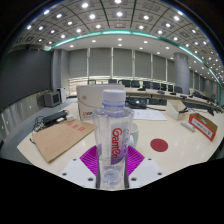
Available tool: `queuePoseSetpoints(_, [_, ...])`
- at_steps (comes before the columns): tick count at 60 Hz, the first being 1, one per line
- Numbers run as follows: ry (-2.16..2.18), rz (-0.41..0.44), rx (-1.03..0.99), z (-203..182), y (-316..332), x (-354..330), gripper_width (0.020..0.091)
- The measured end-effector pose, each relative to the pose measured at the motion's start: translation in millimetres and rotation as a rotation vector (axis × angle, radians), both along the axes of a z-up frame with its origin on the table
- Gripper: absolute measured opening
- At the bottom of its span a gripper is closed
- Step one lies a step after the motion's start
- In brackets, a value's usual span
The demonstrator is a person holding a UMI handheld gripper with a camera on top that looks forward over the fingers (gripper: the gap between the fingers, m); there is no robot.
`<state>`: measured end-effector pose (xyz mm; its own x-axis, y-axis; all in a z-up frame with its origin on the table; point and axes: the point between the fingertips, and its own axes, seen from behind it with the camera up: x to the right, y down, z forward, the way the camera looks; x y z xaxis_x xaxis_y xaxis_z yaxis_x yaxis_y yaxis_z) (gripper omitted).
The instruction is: Pour water
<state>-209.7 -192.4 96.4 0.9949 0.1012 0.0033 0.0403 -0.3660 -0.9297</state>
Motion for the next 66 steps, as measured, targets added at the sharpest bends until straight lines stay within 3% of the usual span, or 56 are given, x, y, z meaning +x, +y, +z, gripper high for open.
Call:
queuePoseSetpoints(13, [0.211, 0.054, 0.05, 56.6, 23.9, -52.3, 0.0316])
queuePoseSetpoints(25, [0.811, 0.032, 0.024, 125.2, 63.1, -88.8, 0.0315])
queuePoseSetpoints(36, [1.441, -0.066, -0.1, 129.8, 107.6, -86.2, 0.0315])
queuePoseSetpoints(46, [1.785, -0.087, -0.179, 128.2, 127.0, -89.4, 0.0316])
queuePoseSetpoints(66, [2.159, -0.19, -0.273, 112.7, 131.9, -72.5, 0.0312])
